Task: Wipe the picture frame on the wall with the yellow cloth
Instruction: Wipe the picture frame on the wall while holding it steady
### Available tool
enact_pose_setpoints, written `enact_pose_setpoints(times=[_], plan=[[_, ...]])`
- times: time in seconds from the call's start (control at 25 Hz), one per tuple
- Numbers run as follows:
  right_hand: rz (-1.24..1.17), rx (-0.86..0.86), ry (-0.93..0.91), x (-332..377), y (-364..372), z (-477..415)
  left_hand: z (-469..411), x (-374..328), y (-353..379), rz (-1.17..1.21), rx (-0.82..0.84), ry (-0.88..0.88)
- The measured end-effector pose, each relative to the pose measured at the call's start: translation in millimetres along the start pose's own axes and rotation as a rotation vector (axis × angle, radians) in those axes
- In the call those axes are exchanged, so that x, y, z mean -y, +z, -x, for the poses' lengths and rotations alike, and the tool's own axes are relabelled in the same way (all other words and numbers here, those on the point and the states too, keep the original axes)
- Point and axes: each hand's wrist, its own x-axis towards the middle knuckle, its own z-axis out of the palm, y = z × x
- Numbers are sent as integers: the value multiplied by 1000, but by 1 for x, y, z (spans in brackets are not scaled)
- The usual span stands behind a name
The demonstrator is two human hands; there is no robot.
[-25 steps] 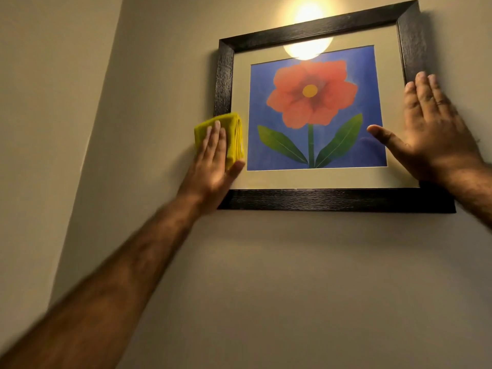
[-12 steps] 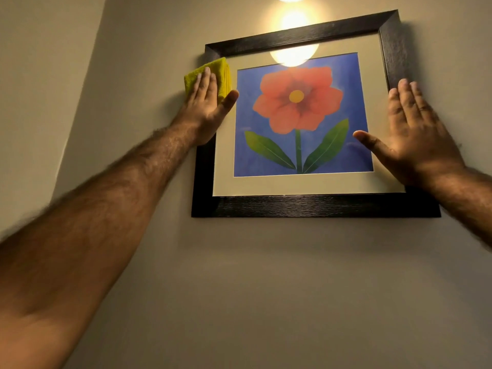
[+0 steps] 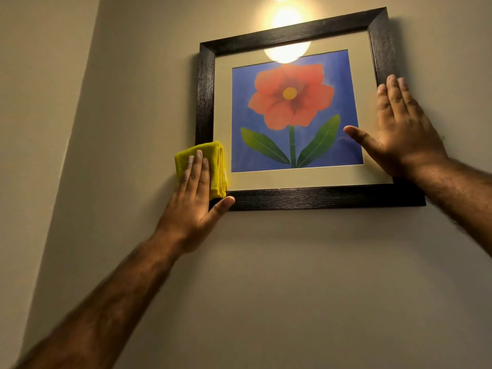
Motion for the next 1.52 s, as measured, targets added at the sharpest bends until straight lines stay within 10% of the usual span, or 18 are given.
enact_pose_setpoints(times=[0.36,0.6,1.52], plan=[[-4,4,11,3,-2,1,-84,-1,-34,86,-3,-42],[-7,7,8,2,-1,2,-108,2,-71,131,-401,-60],[-120,5,-115,51,-21,26,-57,18,-89,796,-245,-548]])
